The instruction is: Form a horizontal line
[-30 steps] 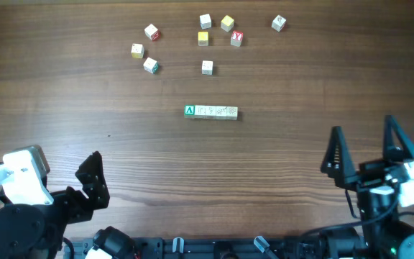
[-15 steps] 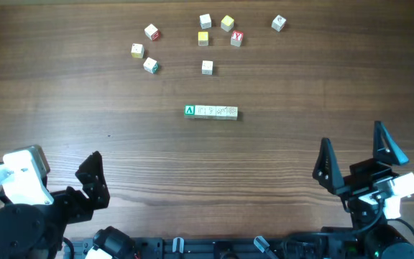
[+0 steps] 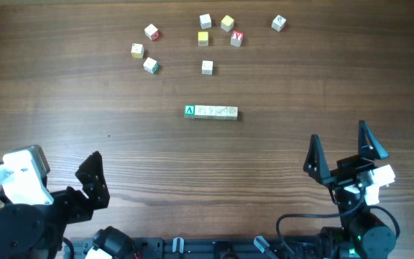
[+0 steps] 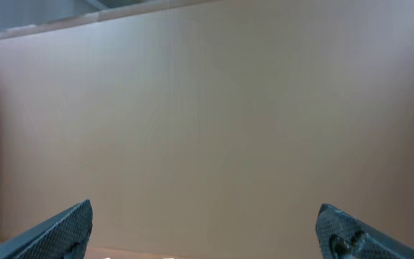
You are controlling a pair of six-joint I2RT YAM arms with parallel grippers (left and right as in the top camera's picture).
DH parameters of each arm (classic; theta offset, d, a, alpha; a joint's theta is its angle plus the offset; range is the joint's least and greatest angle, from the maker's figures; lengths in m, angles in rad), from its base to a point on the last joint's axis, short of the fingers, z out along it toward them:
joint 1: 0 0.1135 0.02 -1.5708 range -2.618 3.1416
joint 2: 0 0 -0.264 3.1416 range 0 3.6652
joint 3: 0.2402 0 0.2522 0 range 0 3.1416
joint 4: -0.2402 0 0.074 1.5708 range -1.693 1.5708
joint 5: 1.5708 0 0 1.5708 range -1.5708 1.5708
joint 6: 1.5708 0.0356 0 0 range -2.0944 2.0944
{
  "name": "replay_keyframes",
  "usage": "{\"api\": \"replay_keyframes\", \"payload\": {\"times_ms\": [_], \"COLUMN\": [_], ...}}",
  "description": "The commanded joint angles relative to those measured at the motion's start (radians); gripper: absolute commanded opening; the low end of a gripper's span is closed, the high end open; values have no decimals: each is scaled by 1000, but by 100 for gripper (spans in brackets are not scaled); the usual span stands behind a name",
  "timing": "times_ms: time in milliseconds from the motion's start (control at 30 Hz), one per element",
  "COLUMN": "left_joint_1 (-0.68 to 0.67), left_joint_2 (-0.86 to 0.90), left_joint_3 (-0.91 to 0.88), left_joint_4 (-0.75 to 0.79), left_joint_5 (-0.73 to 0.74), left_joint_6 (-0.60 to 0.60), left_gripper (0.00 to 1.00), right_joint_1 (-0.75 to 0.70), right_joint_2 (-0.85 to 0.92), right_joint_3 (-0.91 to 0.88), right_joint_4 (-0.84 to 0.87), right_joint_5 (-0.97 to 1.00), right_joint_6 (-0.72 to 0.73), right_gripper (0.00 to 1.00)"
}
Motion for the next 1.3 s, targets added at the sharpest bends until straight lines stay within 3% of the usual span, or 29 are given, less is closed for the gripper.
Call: {"api": "replay_keyframes", "payload": {"times_ms": [0, 367, 633, 1267], "left_joint_1": [-7, -7, -7, -7], "left_joint_2": [6, 6, 6, 6], "left_joint_3": [2, 2, 2, 2], "left_joint_4": [3, 2, 3, 3], "left_joint_5": [-12, -12, -12, -12], "left_joint_6": [5, 5, 5, 5], "left_gripper": [100, 100, 100, 100], "right_joint_1": [-6, -6, -6, -4], "right_joint_2": [-16, -16, -16, -16], "right_joint_3": [-1, -1, -1, -1], "right_joint_4": [-74, -511, -506, -503], "right_joint_5": [91, 198, 191, 181], "right_joint_6": [-11, -13, -113, -112], "right_gripper": [100, 100, 98, 100]}}
